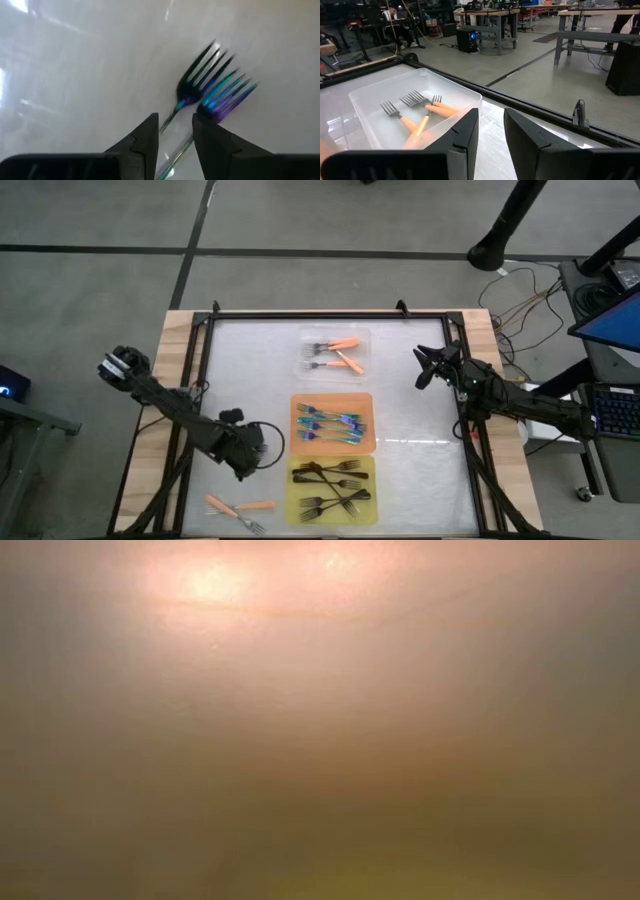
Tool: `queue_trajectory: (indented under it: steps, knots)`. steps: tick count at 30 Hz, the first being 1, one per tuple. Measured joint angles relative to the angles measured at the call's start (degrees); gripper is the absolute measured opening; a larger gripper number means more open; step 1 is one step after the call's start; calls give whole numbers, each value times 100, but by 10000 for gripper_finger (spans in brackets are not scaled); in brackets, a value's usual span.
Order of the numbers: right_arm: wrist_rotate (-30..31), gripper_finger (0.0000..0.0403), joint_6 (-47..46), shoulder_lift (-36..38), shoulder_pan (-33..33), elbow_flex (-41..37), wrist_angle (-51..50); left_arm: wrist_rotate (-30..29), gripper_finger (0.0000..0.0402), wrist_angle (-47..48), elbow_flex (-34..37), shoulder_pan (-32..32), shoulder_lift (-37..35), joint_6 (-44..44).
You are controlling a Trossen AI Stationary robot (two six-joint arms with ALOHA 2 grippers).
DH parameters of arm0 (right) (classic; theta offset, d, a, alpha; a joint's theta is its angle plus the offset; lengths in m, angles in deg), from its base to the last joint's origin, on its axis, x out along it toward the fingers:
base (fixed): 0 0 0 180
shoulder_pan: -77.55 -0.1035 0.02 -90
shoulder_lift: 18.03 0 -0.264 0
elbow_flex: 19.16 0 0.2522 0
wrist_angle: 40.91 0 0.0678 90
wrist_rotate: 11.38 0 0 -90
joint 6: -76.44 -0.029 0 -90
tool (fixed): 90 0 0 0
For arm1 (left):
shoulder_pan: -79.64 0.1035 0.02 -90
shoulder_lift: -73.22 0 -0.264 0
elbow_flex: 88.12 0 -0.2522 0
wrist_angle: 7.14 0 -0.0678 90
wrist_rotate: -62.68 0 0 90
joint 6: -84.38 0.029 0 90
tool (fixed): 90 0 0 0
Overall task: Sort silverware by color (type)
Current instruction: Put the blue fork into the orange bin
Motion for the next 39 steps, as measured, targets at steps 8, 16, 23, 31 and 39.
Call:
queue_trajectory:
  steps: [8,16,23,31,39]
  knots:
    - [-1,84,0,0,0,0,0,427,100,-744,734,330,-274,52]
    - [1,84,0,0,0,0,0,651,100,-1244,1193,453,-404,41]
    - [1,84,0,0,0,0,0,609,99,-1386,1361,470,-422,81]
    - [0,84,0,0,0,0,0,469,43,-1389,1359,567,-423,695]
    - [-1,84,0,0,0,0,0,444,3,-1385,1374,694,-457,838]
